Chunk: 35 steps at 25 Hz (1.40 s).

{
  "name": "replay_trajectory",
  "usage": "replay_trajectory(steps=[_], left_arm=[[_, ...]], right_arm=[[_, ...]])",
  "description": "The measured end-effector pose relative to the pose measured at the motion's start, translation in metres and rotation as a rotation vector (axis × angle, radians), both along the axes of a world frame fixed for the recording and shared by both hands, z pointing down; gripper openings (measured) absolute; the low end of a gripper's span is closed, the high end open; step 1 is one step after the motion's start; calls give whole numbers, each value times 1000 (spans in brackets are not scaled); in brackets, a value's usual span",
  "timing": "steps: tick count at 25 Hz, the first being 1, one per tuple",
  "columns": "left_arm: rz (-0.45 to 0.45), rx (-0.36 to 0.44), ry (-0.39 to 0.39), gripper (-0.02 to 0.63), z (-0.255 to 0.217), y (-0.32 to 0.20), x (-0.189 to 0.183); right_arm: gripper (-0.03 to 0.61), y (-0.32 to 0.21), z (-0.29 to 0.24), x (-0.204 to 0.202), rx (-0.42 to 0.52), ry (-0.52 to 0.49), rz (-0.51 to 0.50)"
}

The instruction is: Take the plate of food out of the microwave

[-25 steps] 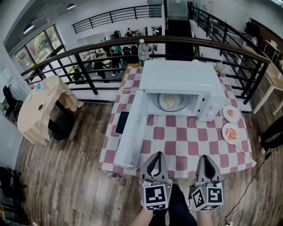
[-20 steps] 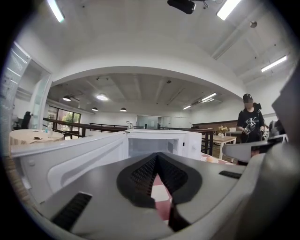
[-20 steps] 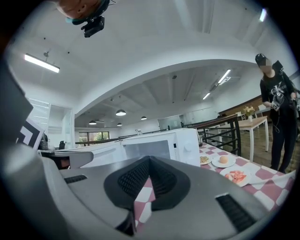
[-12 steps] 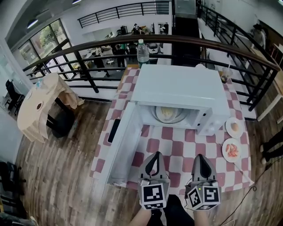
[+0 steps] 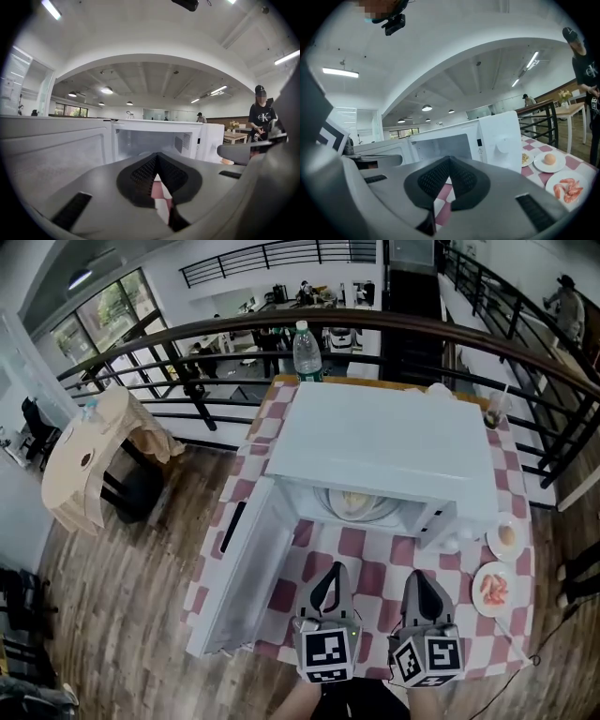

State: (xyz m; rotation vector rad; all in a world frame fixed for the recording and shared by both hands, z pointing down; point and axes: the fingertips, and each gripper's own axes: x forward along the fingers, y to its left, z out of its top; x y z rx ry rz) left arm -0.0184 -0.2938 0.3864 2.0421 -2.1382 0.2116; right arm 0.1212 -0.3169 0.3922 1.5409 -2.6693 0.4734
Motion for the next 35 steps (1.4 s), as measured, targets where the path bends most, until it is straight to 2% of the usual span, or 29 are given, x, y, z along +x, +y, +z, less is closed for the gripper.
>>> replay_trajectory(steps=[14,26,35], left_arm=[[-64,-77,26,29,28,-31,-11],[-77,-134,50,29,55,-60,-37],[-61,-169,112,23,74,-84,-52]], right_arm=[[0,-40,29,-23,-91,-22,-74],[0,-75,51,-35,-157,-14,-15],[3,-100,57,-52,-185,-8,1]])
